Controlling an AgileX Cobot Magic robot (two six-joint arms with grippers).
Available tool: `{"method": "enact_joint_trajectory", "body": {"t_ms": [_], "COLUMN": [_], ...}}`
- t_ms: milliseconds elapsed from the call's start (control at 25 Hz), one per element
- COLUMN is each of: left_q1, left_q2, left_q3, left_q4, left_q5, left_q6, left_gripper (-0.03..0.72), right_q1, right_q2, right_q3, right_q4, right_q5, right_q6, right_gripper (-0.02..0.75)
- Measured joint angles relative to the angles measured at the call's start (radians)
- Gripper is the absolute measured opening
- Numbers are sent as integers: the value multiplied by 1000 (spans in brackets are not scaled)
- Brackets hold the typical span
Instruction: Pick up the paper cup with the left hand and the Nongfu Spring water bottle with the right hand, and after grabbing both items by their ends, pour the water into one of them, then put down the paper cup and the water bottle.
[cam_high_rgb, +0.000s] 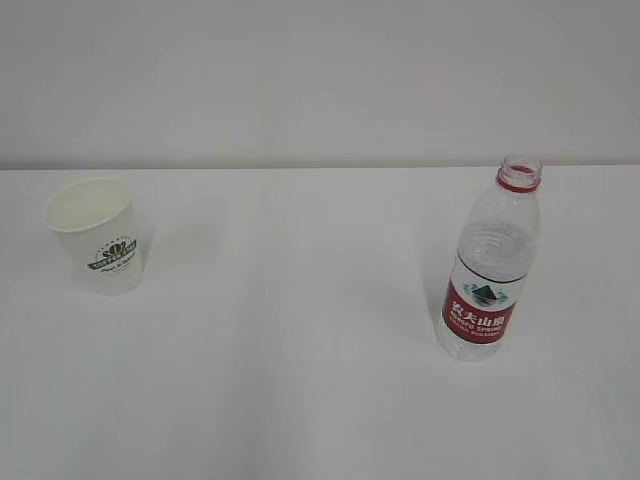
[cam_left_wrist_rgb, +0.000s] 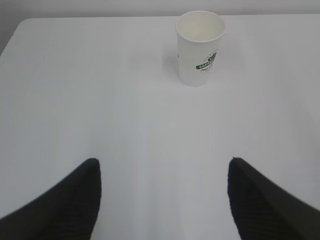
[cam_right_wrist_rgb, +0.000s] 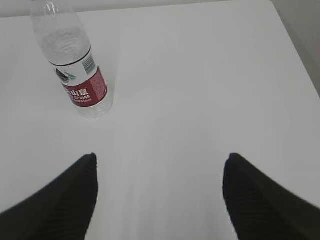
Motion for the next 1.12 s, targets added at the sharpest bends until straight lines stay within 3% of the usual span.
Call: {"method": "enact_joint_trajectory", "body": {"t_ms": [1120], "left_q1": [0], "left_q2": [0], "left_q3": [0], "left_q4": [0], "left_q5": [0], "left_q6": [0], "left_gripper": [579], "right_q1": [0], "right_q2": [0], "right_q3": [0], "right_q4": [0], "right_q5": [0], "right_q6": [0], "right_gripper": [587]}}
